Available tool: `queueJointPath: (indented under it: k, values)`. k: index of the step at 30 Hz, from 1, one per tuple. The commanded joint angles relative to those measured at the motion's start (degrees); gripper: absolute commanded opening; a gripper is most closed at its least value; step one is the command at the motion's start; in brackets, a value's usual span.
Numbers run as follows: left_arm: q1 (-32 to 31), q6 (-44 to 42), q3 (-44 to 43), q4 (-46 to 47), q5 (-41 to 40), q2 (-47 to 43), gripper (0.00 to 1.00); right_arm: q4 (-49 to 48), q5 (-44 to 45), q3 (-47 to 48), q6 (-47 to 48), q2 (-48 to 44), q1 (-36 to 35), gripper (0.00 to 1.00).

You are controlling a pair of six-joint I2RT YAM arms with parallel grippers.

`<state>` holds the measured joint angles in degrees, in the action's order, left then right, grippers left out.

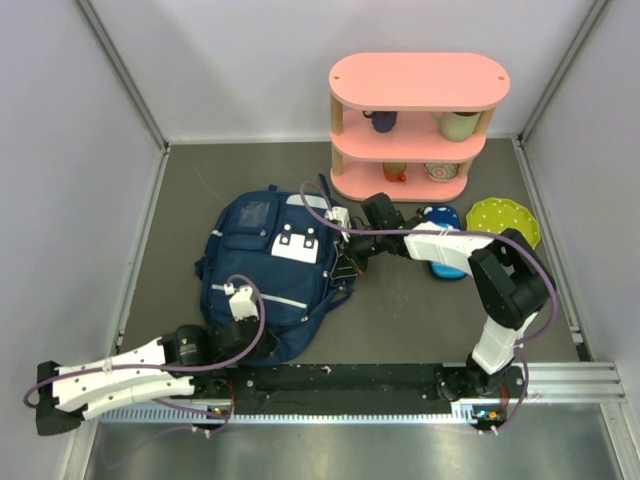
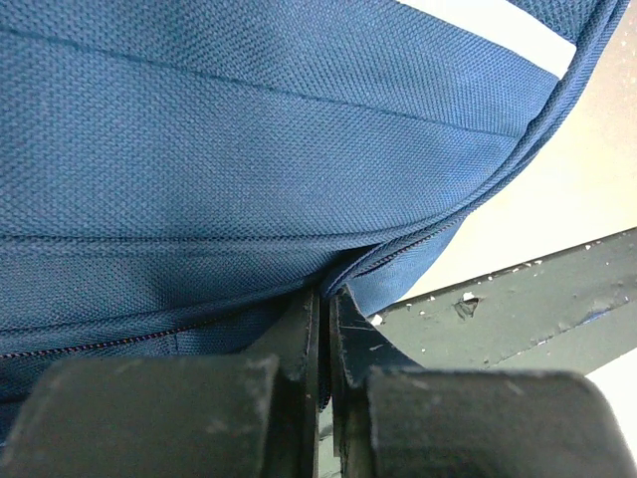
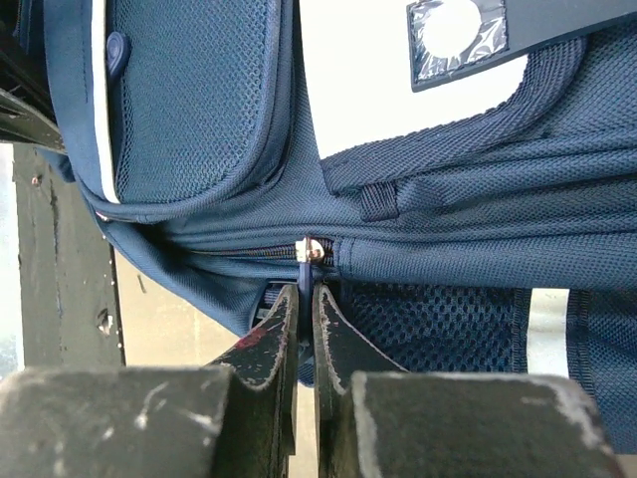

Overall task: Pack the student bag
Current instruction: Unzip the student bag at the center of the board.

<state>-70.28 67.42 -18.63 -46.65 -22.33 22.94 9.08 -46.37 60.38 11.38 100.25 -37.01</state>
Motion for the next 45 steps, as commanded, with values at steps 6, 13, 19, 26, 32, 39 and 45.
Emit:
queueJointPath:
  k: [6,13,19,26,32,39,45]
  values:
    - [0.41,0.44,-1.32,3.14,-6.15,2.64,0.0,-2.57,5.92,-0.26,-1.35,-2.6,-2.71,0.16]
    - [0.41,0.35,-1.41,2.89,-6.41,2.37,0.0,-7.76,13.23,-3.77,-2.68,-6.01,-3.33,0.0]
    - [0.32,-2.11,-1.67,6.04,-8.61,2.81,0.0,-5.14,20.35,-5.54,-1.45,-12.61,-5.96,0.0]
    - [0.41,-11.5,-5.27,17.55,-10.19,11.24,0.0,6.1,28.24,-3.08,0.14,-13.15,-14.3,0.0]
    - [1.11,-16.16,-6.94,29.32,-9.85,18.36,0.0,6.04,27.22,-5.88,-3.63,-14.02,-18.09,0.0]
    - [1.64,-22.77,-9.75,41.03,-1.42,26.36,0.11,1.9,32.57,-8.35,-9.52,-15.52,-16.08,0.0]
    - [1.55,-22.6,-10.2,32.96,4.06,22.35,0.47,0.32,28.62,-10.89,-12.26,-16.84,-10.97,0.0]
